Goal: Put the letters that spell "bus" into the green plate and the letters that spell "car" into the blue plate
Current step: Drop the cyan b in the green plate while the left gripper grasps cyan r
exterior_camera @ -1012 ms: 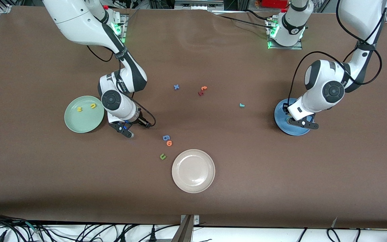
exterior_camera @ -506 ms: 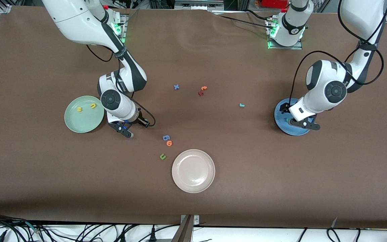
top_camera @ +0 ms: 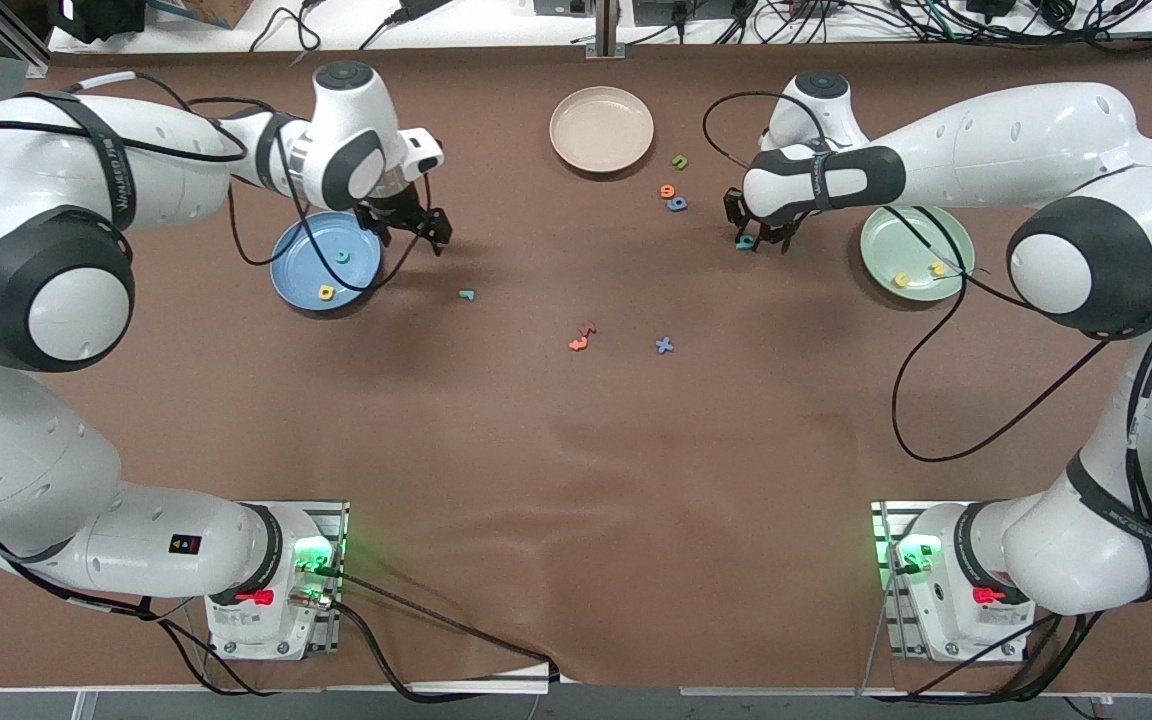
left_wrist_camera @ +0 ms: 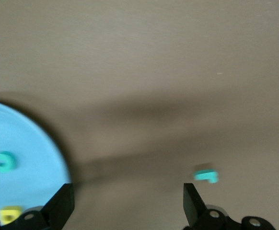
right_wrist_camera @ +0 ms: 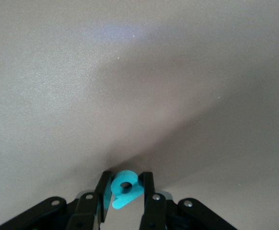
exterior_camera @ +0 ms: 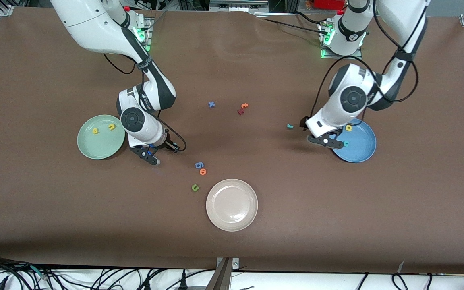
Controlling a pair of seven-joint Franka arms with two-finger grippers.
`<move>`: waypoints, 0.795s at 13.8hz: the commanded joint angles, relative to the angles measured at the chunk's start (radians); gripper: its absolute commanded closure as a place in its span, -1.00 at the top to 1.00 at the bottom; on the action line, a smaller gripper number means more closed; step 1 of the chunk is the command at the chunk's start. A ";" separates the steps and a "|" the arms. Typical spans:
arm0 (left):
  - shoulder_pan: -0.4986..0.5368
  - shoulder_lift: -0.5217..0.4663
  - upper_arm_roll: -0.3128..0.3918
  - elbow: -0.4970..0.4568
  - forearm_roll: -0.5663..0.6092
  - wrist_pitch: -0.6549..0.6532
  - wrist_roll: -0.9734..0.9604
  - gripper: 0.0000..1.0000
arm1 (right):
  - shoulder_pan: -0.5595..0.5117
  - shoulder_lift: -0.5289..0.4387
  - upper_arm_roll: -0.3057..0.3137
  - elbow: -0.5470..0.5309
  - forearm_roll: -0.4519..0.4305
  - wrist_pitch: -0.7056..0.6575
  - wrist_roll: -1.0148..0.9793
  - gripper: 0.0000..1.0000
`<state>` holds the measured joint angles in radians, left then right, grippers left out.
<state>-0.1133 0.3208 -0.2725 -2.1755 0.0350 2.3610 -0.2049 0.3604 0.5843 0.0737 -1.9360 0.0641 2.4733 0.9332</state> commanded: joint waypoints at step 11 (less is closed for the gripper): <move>-0.131 0.158 0.004 0.074 -0.014 0.076 -0.220 0.99 | -0.008 -0.149 -0.185 0.031 0.005 -0.376 -0.248 -1.00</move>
<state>-0.2260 0.4750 -0.2749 -2.0989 0.0276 2.4243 -0.3977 0.3553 0.4650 -0.0567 -1.8971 0.0640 2.1641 0.7978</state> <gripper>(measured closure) 0.000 0.687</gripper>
